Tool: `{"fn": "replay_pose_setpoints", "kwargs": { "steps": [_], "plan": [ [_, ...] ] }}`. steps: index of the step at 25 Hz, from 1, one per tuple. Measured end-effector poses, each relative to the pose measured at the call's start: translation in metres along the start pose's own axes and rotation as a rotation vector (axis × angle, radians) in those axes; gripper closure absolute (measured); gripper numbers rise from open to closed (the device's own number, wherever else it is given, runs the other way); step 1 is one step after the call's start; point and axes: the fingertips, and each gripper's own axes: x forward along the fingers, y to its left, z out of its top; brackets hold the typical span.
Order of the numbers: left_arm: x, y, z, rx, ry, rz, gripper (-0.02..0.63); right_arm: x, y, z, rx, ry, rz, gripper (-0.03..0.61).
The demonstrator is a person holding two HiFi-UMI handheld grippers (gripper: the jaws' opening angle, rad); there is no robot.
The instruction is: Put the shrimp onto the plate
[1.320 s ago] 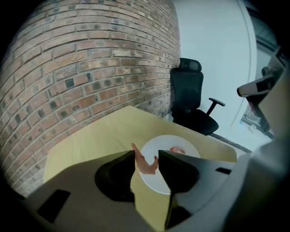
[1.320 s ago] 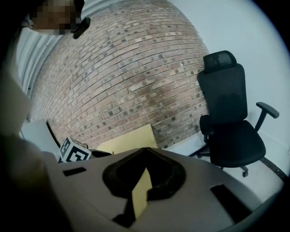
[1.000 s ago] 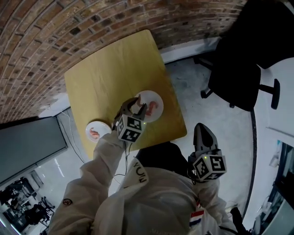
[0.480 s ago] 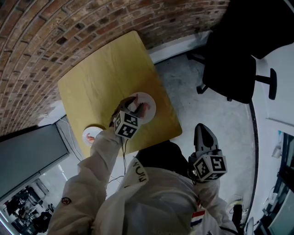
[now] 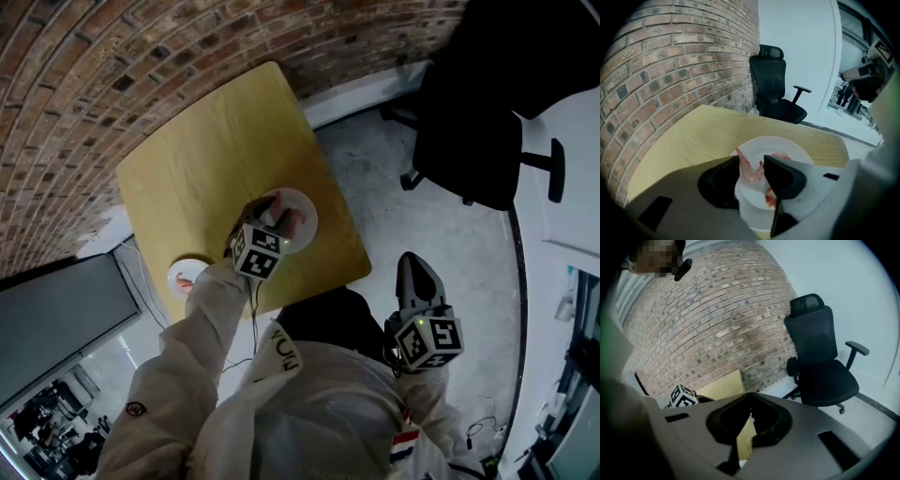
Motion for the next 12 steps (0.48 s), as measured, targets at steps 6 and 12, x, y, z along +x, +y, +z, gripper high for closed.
{"fn": "replay_pose_setpoints", "kwargs": {
  "steps": [6, 12],
  "plan": [
    [-0.0002, 0.0033, 0.0019, -0.041, -0.028, 0.011, 0.448, 0.002, 0.0033, -0.0013, -0.002, 0.006, 0.001, 0.555],
    [0.0003, 0.0023, 0.0003, -0.053, -0.034, 0.005, 0.446, 0.0027, 0.0068, -0.0039, -0.004, 0.01, 0.0, 0.555]
  ]
}}
